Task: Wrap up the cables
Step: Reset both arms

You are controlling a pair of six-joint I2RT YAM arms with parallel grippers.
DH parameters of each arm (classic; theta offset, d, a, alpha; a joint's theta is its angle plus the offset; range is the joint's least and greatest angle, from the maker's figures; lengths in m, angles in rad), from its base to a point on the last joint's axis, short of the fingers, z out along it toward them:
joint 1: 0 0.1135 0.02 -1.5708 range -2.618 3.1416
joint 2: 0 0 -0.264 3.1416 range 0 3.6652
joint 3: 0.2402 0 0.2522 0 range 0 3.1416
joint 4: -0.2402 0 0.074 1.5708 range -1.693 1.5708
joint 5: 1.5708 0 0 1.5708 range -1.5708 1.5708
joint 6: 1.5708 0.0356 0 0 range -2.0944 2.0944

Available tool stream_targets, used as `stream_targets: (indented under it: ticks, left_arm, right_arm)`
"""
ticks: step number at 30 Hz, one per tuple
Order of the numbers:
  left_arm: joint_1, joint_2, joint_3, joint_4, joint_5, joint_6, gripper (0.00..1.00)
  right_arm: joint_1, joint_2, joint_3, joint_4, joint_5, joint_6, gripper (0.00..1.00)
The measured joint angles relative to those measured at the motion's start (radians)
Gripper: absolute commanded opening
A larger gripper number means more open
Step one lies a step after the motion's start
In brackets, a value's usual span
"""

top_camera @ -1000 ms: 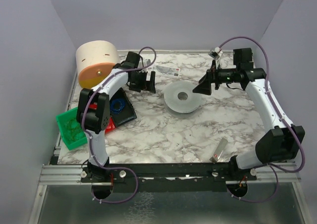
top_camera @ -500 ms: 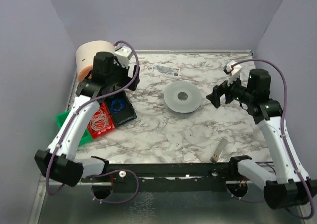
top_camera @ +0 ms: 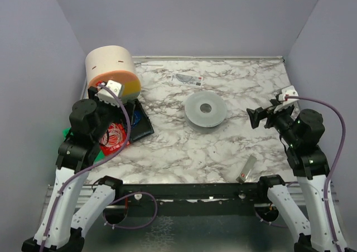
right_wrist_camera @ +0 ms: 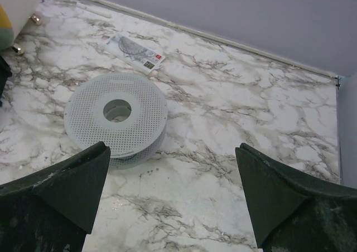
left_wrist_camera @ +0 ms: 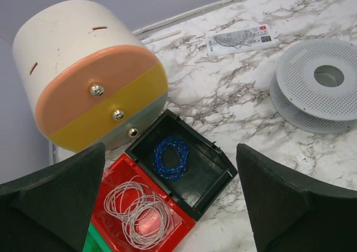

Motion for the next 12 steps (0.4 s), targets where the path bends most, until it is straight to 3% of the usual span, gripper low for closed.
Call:
stream_targets:
  ticks: [5, 12]
  left_arm:
    - [0.039, -0.081, -0.078, 0.014, -0.002, 0.008, 0.99]
    - [0.051, -0.07, -0.226, 0.064, -0.027, -0.008, 0.99]
  right_arm:
    - [0.0, -0.09, -0.036, -0.008, 0.019, 0.0, 1.0]
    - [0.0, -0.095, -0.08, -0.012, 0.022, -0.009, 1.0]
